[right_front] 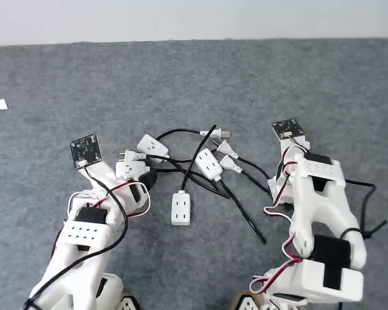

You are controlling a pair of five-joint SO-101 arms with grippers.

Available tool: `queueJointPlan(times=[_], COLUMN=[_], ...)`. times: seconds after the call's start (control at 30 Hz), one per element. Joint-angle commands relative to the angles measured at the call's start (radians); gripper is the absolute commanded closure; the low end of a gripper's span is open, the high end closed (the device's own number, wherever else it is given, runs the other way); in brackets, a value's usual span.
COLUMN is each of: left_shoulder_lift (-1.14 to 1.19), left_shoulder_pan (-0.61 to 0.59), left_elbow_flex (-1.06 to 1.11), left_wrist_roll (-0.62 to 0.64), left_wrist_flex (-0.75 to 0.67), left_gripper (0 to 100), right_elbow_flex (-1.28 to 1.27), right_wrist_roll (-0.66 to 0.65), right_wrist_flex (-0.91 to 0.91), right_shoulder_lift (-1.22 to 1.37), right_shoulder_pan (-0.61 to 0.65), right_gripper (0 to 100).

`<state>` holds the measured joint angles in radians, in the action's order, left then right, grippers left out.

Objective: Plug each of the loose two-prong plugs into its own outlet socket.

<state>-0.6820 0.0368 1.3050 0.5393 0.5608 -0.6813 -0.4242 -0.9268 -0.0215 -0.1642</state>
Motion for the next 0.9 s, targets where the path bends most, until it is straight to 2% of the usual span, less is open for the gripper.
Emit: queueJointPlan(times=[0.0, 0.23, 0.4, 0.57, 0.87], left_shoulder_lift=[0.003, 0.003, 0.002, 0.002, 0.002], left_shoulder_pan=[-0.005, -0.005, -0.005, -0.005, -0.005], left_elbow_flex=[-0.047, -0.044, -0.038, -0.036, -0.033], left_wrist_roll=[-0.008, -0.009, -0.009, -0.011, -0.011], left_wrist_flex=[-0.026, -0.028, -0.029, -0.029, -0.029], left_gripper=[71, 71, 71, 71, 72], right_elbow_flex=[0.003, 0.048, 0.233, 0.396, 0.402], right_wrist_roll=[0.0, 0.037, 0.029, 0.037, 0.028], right_wrist_flex=[0.013, -0.027, -0.294, -0.547, -0.854], right_shoulder_lift=[-0.039, -0.042, -0.107, -0.32, -0.843], right_shoulder_pan=[-0.01, -0.036, -0.122, -0.2, -0.206], right_gripper=[99.0, 99.0, 99.0, 99.0, 99.0])
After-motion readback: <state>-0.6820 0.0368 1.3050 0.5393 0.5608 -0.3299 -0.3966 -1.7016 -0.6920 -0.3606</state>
